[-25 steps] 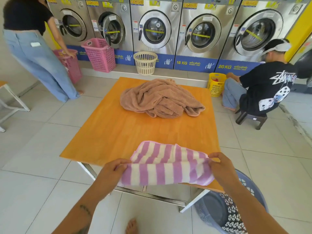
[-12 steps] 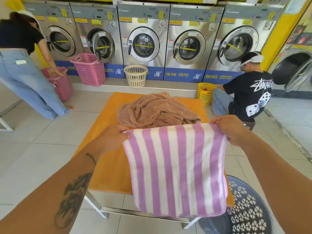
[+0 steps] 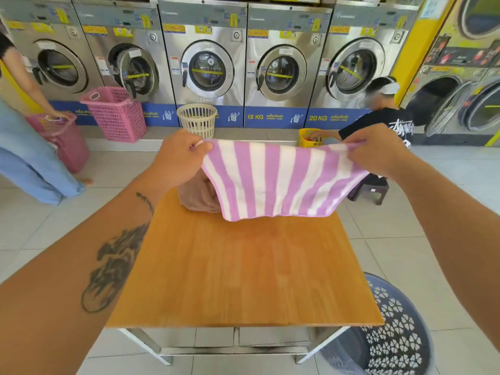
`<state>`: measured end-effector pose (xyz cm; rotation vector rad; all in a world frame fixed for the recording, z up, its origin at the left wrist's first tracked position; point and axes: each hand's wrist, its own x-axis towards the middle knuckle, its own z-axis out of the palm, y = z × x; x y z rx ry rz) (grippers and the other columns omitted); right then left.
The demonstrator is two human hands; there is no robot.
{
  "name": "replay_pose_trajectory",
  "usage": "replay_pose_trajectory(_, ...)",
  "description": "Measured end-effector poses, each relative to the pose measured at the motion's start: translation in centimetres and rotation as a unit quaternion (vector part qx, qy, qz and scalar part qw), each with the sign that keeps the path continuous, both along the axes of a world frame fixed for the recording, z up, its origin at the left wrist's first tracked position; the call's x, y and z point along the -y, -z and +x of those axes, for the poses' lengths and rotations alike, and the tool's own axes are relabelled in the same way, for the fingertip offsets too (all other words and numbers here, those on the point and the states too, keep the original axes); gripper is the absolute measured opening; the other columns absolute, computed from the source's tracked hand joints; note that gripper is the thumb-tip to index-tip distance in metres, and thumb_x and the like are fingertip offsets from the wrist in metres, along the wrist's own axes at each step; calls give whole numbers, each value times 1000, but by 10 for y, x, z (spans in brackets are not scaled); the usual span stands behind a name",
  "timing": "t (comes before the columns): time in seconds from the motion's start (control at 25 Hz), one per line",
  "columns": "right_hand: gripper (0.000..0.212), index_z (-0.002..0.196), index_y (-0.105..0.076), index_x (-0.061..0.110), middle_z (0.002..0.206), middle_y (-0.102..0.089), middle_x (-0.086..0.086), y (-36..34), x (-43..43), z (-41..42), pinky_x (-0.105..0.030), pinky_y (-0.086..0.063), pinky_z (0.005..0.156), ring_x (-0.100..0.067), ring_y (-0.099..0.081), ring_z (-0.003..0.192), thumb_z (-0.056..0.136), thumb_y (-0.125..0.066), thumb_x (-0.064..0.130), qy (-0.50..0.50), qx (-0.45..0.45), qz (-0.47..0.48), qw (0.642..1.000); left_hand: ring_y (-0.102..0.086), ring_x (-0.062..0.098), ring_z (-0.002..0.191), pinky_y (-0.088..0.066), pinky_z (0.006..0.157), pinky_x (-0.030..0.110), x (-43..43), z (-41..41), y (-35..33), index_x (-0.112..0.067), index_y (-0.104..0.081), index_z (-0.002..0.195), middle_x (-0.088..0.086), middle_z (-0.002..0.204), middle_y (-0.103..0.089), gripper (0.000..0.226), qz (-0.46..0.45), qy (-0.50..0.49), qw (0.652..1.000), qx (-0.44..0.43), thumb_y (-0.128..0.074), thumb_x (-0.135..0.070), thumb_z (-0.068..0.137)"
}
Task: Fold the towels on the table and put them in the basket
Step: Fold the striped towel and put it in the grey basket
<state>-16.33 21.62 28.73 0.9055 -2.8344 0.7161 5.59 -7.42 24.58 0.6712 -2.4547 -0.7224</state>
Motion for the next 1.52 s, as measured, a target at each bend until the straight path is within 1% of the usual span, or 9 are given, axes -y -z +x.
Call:
replay_pose_trajectory(0.08,25,88,-73,10,89,-66,-17,4,-17,7,-31,-42,61,-36,-59,83,87,-50,4,6,-18,19,1000,-52,17,85,-36,76,32,-4,9,4,-7,-65,78,3,94,-57,27,-12,44,998,-52,-59,-25,97)
replay_pose_trajectory(0.16,23,74,-67,12,87,-61,-18,39,-38,20,-32,-41,62,-36,-57,82,90,-52,9,8,13,77,997,-57,18,84,-43,77,35,-13,30,35,-12,-69,79,0,91,-63,22,-10,100,994,-40,-60,-26,94)
replay_pose_trajectory(0.32,25,87,-69,9,99,-60,-16,158,-69,66,-35,-47,77,-35,-59,95,96,-48,18,9,98,185,978,-52,17,70,-37,61,31,-41,79,140,-28,-64,74,-12,69,-54,21,23,124,982,142,-57,-31,94)
replay_pose_trajectory(0.52,27,77,-58,21,77,-57,-1,241,-86,123,-33,-43,67,-28,-57,81,98,-43,13,35,214,153,964,-54,4,73,-37,63,16,-67,106,201,-30,-66,90,-20,78,-58,20,69,142,961,225,-51,-23,101)
replay_pose_trajectory(0.68,17,95,-62,20,85,-63,-2,244,-90,130,-30,-42,60,-17,-57,74,99,-46,19,73,258,67,961,-57,13,70,-44,65,31,-58,114,209,-31,-61,77,-9,73,-61,25,117,125,954,247,-50,-29,100)
replay_pose_trajectory(0.88,17,84,-67,14,83,-68,-7,223,-87,115,-32,-44,66,-27,-61,81,96,-56,20,99,260,-37,960,-45,17,61,-31,59,34,-45,113,207,-16,-49,67,-1,64,-49,33,167,101,962,190,-53,-28,98)
replay_pose_trajectory(1.12,17,91,-69,18,92,-68,-8,213,-71,94,-39,-49,74,-28,-62,87,89,-56,7,128,303,-97,939,-62,16,79,-45,64,29,-39,70,196,-24,-63,85,-1,84,-67,14,258,28,963,66,-57,-25,97)
replay_pose_trajectory(1.28,23,89,-72,21,88,-70,-8,215,-62,70,-35,-47,67,-28,-63,82,87,-56,5,115,318,-101,936,-61,15,86,-46,68,30,-34,30,194,-26,-62,90,-1,93,-66,6,290,-17,956,38,-59,-22,95)
replay_pose_trajectory(1.52,24,93,-72,26,88,-68,-13,234,-31,-6,-31,-42,56,-23,-55,65,91,-54,9,123,323,-111,932,-57,13,81,-46,63,29,-7,-31,194,-24,-60,108,-1,101,-62,11,237,-93,967,25,-52,-23,100)
